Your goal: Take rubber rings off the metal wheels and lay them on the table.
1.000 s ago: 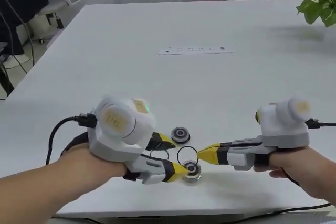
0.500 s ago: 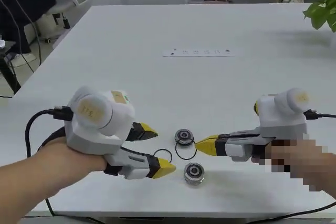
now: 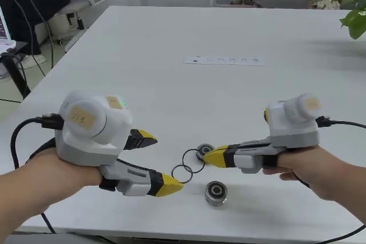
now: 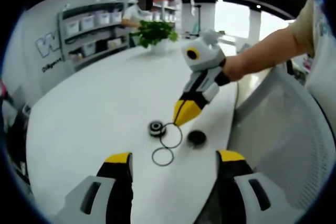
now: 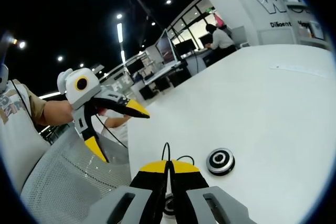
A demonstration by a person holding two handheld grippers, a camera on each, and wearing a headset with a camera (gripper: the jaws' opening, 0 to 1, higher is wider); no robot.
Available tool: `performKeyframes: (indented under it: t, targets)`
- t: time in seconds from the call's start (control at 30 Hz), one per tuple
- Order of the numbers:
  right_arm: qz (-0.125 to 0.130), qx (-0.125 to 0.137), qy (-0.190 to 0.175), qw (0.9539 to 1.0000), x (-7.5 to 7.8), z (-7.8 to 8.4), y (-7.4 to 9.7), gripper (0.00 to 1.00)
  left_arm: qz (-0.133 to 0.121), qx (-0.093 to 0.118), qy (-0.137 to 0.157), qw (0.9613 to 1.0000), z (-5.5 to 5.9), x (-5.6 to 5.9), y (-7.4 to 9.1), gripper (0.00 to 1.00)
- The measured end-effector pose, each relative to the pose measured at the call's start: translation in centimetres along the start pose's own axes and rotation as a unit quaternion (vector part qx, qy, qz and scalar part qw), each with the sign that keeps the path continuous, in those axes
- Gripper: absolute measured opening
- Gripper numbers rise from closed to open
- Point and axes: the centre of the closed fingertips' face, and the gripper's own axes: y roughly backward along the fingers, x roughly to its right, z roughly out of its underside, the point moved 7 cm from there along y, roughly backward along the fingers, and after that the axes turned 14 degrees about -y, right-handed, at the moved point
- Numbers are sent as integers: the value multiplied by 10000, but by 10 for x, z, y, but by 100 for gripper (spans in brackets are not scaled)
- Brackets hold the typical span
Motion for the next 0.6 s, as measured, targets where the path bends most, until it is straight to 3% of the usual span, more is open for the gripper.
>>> performKeyframes:
  t: [0.2,0.6]
  targets:
    - [-2,-29,-77,10000,0,-1,-10,0,-85,-49,74,9999,7,-2,7,70]
    - [79,-339,-166,9993,2,7,-27,0,-227,-87,198,9995,15,-6,17,71]
